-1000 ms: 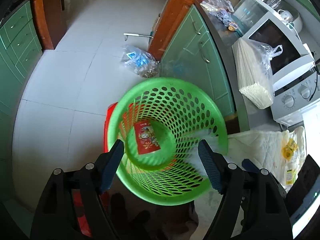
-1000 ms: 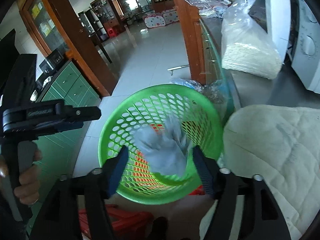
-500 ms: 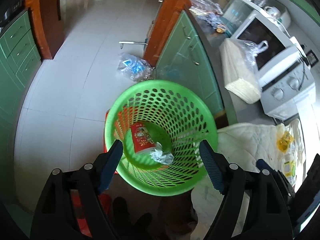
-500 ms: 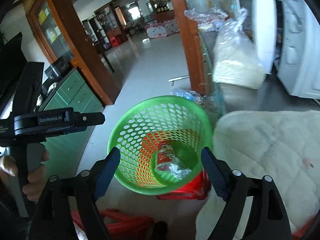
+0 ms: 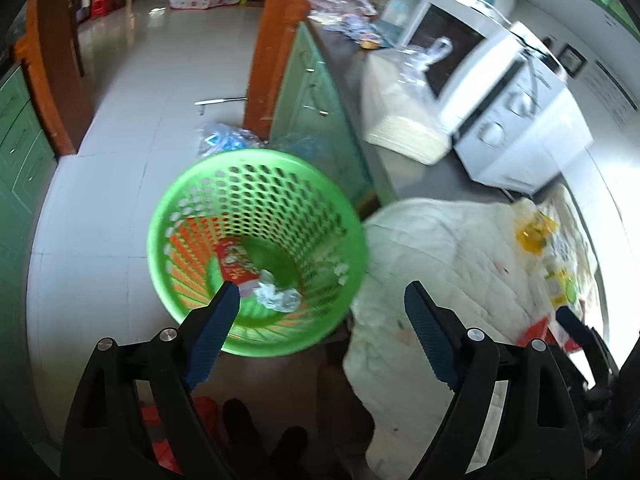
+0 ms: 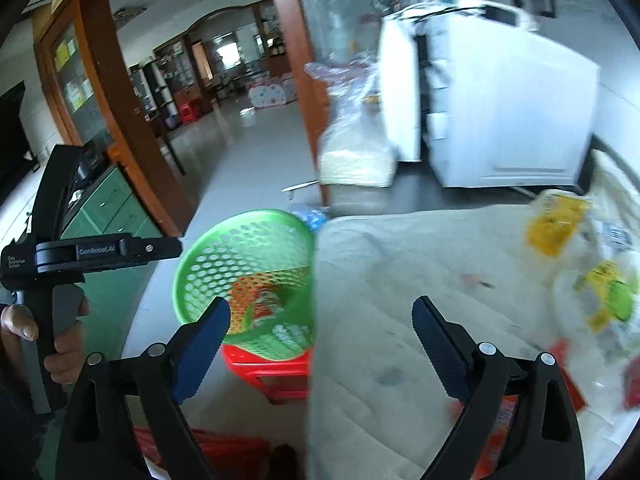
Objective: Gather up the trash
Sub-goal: 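Grasp the red snack wrapper with the left tool while the right tool grasps the cola can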
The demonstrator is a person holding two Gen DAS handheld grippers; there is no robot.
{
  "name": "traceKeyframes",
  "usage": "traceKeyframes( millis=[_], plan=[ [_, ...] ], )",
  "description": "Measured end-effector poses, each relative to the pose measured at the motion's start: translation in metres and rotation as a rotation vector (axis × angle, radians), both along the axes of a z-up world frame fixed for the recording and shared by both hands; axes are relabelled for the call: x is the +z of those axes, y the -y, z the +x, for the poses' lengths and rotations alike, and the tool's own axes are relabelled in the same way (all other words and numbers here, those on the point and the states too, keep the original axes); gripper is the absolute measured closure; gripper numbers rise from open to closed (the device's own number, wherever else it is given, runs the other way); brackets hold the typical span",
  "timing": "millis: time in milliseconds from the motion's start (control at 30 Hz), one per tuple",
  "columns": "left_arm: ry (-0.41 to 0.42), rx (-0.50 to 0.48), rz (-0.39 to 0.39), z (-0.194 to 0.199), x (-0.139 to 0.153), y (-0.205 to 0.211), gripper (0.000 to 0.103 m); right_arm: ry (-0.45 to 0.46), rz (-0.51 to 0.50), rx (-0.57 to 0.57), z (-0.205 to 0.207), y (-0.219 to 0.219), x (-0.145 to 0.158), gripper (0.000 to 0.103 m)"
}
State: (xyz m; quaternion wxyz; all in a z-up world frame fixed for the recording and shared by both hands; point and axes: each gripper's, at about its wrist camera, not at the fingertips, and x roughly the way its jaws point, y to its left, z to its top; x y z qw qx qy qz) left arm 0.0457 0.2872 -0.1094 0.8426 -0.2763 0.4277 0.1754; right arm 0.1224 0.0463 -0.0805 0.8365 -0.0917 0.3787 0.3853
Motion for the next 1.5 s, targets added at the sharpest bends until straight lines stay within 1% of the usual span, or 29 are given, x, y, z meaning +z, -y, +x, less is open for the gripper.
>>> traceKeyframes(
  millis=[67, 400, 500, 600, 700, 967, 1033, 1200, 1267, 1300, 1367, 1433, 1500],
  plan=[
    [0.005, -0.024, -0.002, 0.003, 0.001, 0.014, 0.016, 0.011, -0.008, -0.037, 0.004, 0.023, 0.002, 0.013],
    [0.009, -0.177, 0.008, 0.026, 0.003, 0.088, 0.016, 0.056, -0.093, -0.290, 0.043, 0.151, 0.004, 0.013],
    [0.010, -0.229, 0.013, 0.033, 0.003, 0.109, 0.015, 0.059, -0.111, -0.358, 0.057, 0.186, 0.003, 0.013],
    [0.008, -0.282, 0.010, 0.040, 0.002, 0.129, 0.014, 0.044, -0.119, -0.414, 0.072, 0.218, 0.000, 0.013],
    [0.014, -0.343, 0.023, 0.048, 0.002, 0.152, 0.014, 0.020, -0.135, -0.472, 0.089, 0.244, -0.005, 0.013],
    [0.032, -0.548, 0.058, 0.067, 0.000, 0.215, 0.014, -0.055, -0.174, -0.550, 0.129, 0.282, -0.028, 0.013],
    [0.037, -0.614, 0.069, 0.073, -0.002, 0.234, 0.014, -0.076, -0.186, -0.553, 0.138, 0.287, -0.035, 0.013],
    [0.022, -0.722, 0.090, 0.088, -0.010, 0.266, 0.014, -0.119, -0.211, -0.548, 0.157, 0.289, -0.053, 0.014],
    [0.017, -0.751, 0.095, 0.094, -0.013, 0.276, 0.014, -0.132, -0.220, -0.544, 0.162, 0.289, -0.058, 0.015],
    [0.014, -0.766, 0.094, 0.098, -0.015, 0.281, 0.014, -0.142, -0.221, -0.542, 0.165, 0.289, -0.062, 0.017],
    [0.008, -0.792, 0.092, 0.106, -0.017, 0.290, 0.009, -0.162, -0.227, -0.539, 0.170, 0.290, -0.068, 0.022],
    [0.007, -0.816, 0.107, 0.113, -0.019, 0.300, 0.009, -0.182, -0.230, -0.533, 0.175, 0.290, -0.074, 0.022],
    [0.002, -0.838, 0.109, 0.121, -0.024, 0.309, 0.009, -0.187, -0.238, -0.528, 0.177, 0.289, -0.078, 0.025]
  ],
)
